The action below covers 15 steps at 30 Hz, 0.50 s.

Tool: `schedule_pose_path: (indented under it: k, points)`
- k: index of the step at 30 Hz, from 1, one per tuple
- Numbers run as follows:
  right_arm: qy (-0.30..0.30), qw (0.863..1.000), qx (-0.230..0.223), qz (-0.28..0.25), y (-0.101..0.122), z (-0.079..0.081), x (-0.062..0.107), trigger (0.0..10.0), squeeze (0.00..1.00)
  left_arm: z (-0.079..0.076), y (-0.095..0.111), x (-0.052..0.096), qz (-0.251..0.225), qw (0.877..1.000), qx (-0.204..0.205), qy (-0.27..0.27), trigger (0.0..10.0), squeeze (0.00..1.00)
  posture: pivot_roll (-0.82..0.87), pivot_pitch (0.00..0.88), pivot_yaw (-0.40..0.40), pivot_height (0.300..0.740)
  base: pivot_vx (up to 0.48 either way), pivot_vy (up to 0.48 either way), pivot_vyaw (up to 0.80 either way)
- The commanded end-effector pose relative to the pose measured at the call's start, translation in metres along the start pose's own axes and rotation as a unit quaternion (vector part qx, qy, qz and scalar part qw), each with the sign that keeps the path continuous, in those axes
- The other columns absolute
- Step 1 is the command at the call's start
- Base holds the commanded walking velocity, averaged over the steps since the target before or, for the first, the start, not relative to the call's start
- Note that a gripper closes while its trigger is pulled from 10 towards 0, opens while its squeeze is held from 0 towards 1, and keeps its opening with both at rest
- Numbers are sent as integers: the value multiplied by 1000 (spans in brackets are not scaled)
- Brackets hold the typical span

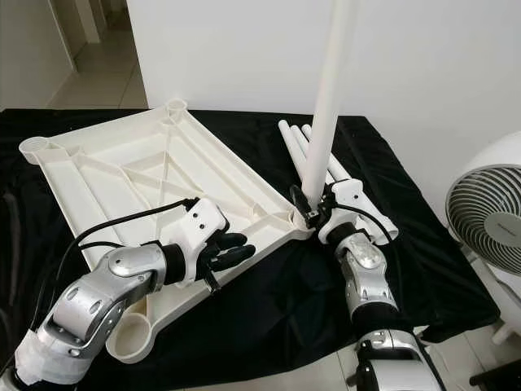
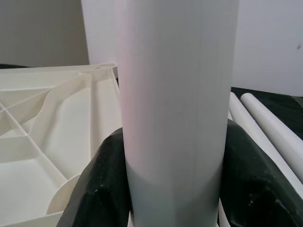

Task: Building children table

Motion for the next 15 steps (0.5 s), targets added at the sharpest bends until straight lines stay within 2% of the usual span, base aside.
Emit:
schedule_pose_path:
  k: [1, 10, 15]
  points:
    - [-2, 1000, -7, 30, -16, 3, 5, 10000, 0, -2, 3, 1, -3, 1000, -1, 2, 10000, 0, 35, 76, -33, 740, 0, 0, 0]
    - [-15, 998, -41, 40, -23, 5, -1, 10000, 0, -3, 2, 2, -2, 1000, -1, 1, 10000, 0, 42, 78, -29, 740, 0, 0, 0]
    - [1, 998, -58, 37, -23, 15, -8, 10000, 0, -3, 2, 2, -1, 1000, -1, 3, 10000, 0, 54, 81, -31, 740, 0, 0, 0]
Point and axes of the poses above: a point about 5 cm out from each wrist's last joint towards the gripper, its own x axis pointing back from the gripper into the wrist, its own y axis along the axis of the wrist's last joint, z = x × y, the point moved 5 cm from there along -x, pointing out of the wrist towards the gripper, and after that the axes turned 1 degree about x, right-handed, at the moved point
